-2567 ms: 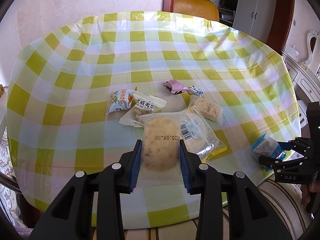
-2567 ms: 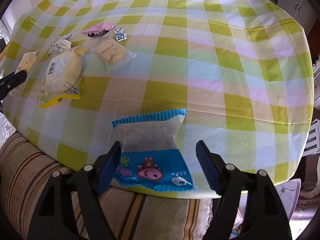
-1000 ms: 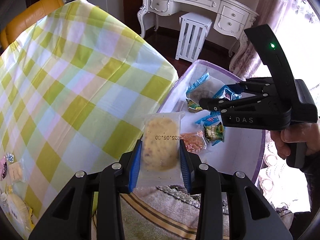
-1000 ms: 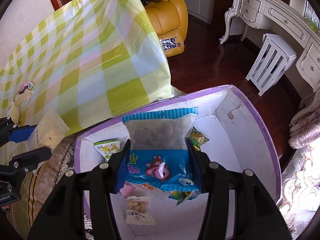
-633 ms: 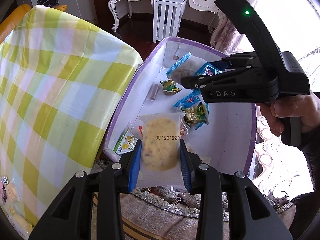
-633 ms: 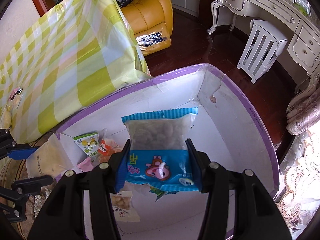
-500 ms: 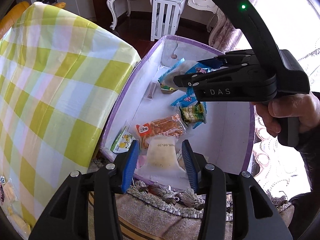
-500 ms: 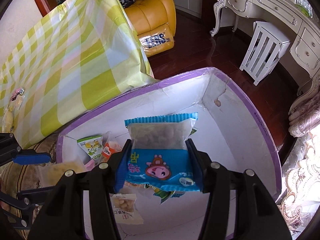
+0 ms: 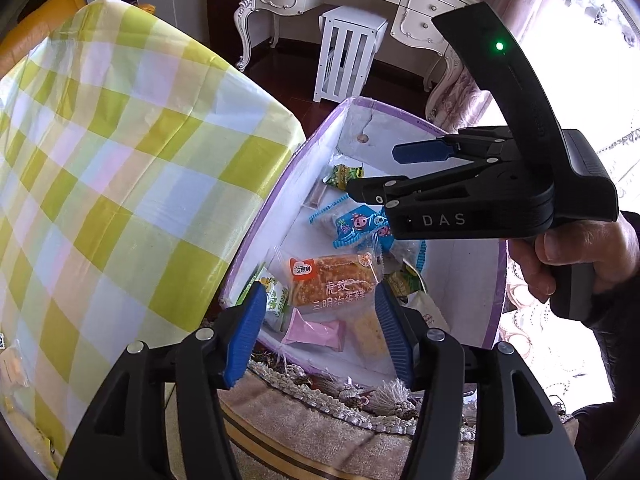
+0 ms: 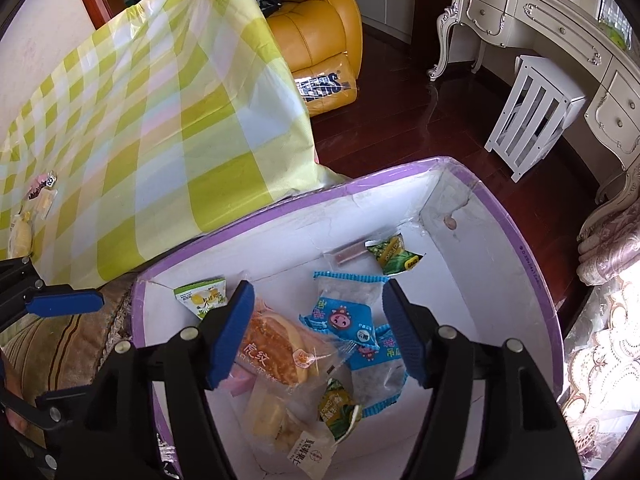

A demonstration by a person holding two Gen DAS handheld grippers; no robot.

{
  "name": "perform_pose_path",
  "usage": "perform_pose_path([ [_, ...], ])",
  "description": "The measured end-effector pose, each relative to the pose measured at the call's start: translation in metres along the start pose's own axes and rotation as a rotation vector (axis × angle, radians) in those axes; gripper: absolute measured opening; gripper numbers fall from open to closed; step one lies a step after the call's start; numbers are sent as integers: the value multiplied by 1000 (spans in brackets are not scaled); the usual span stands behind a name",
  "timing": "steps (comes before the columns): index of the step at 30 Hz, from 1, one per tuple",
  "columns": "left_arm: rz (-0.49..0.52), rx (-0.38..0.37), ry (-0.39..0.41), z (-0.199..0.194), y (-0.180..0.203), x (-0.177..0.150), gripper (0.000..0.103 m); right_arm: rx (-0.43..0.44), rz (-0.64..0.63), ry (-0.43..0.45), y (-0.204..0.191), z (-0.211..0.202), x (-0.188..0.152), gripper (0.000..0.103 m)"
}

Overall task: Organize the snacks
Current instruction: 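Open left tool to drop the biscuit packet while right tool releases the blue bag in the box, then move both open tools back over the remaining snacks on the table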

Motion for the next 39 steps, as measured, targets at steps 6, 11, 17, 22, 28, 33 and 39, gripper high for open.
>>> perform_pose_path([
  [6,-58,10,52,-14,-17,-4,55,-8,-29,12,-22,-8,8,71],
  [11,-129,38,104,-28,-41,-9,55,-20,-77,12,-50,-10,15,71],
  [17,-245,87,177,-52,-85,-31,55,19,-148,24,-97,-15,22,71],
  [22,-367,127,242,-78,-132,-61,55,42,-200,35,-138,-19,32,72],
  [28,-544,159,310,-107,-193,-107,55,64,-266,61,-190,-25,45,76],
  [33,-669,184,348,-125,-238,-148,55,70,-330,71,-233,-23,54,76],
  [39,-830,215,378,-141,-292,-200,55,72,-412,85,-280,-18,66,76],
])
Point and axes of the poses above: each gripper's, at about its wrist camera, not at the fingertips, and z roughly the way its jaws point, y to its right, x to its top, the point moved 7 cm from there along z, roughly the way its jaws point, and after that the axes turned 15 degrees about -y, right-handed, at the moved point
